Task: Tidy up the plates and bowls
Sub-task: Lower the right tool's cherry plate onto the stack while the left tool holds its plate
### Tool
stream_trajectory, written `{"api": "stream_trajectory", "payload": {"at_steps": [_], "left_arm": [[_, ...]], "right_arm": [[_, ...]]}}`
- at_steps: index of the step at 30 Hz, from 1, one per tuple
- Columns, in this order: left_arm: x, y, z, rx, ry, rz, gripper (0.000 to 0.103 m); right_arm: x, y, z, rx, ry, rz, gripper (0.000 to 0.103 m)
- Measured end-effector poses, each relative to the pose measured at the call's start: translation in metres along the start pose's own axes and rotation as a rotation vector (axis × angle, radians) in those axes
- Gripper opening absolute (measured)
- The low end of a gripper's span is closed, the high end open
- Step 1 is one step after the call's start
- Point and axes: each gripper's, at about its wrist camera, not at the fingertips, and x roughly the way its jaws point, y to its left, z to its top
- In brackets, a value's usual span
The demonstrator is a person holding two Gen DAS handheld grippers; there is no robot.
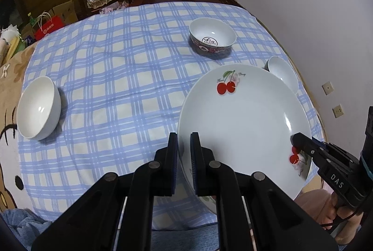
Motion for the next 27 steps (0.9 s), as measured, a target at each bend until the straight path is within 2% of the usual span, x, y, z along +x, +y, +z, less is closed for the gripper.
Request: {"api": "stream_trajectory", "payload": {"at_steps": [6, 9, 18, 27], "left_arm": [[0.011, -0.001, -0.006, 0.014, 0.005, 0.019, 0.01], [0.014, 0.001, -0.008, 0.002, 0.014, 0.004, 0.01], [0.044, 0.009, -0.011, -0.02, 0.094, -0.024, 0.01], [0.063, 0.004, -0.013, -0.005, 0.126, -0.002, 0.01]], "right_arm": [[0.002, 0.003, -0.006, 0.003, -0.009, -0.026, 0.012], [0.004, 0.002, -0.009, 0.015, -0.013, -0.022, 0.012], [0.029, -0.012, -0.017, 0.061, 0.028, -0.021, 0.012], [0.045, -0.02, -0.014, 0.079, 0.028, -0.049, 0.012]]}}
